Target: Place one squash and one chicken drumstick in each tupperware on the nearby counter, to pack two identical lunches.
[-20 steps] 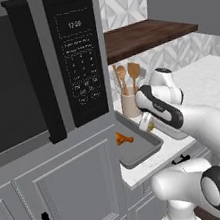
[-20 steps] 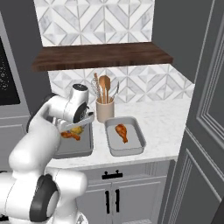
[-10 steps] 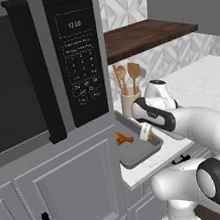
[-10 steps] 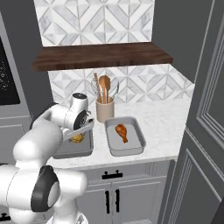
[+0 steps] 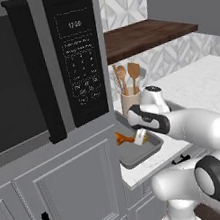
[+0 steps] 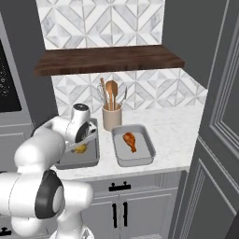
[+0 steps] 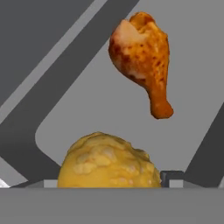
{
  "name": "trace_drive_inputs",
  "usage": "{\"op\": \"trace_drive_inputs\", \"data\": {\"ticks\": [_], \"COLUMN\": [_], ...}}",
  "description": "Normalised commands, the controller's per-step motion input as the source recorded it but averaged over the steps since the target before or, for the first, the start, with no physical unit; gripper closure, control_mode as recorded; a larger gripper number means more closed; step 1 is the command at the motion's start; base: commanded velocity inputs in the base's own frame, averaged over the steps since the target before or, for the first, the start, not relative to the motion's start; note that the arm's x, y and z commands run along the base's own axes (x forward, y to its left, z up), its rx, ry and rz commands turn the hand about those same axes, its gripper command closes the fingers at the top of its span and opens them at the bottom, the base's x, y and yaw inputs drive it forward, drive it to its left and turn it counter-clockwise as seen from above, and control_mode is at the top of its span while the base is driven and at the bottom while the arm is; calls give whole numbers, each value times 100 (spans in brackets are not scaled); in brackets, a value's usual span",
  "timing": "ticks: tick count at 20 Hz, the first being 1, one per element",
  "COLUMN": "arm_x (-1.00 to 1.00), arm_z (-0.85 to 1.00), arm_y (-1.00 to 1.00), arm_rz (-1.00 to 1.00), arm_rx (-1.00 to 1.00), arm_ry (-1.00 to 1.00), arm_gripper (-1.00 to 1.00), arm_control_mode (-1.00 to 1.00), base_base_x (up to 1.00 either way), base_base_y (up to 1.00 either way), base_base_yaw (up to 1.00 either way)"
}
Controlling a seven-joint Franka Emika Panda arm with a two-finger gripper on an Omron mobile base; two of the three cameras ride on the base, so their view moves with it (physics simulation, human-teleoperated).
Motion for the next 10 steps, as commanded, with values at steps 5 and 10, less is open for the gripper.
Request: {"op": "trace_drive_inputs", "data": {"ticks": [5,10], "arm_x": [39,10], "arm_z": [-23,-30], "arm_y": [5,0], "arm_rz": [1,3], "arm_rx": [0,0], "arm_ry": [0,0], "arm_gripper": [100,100], "arm_control_mode": [-100,-100], "base_base_x": [0,0], "base_base_y": [0,0], "base_base_yaw": [0,0]}}
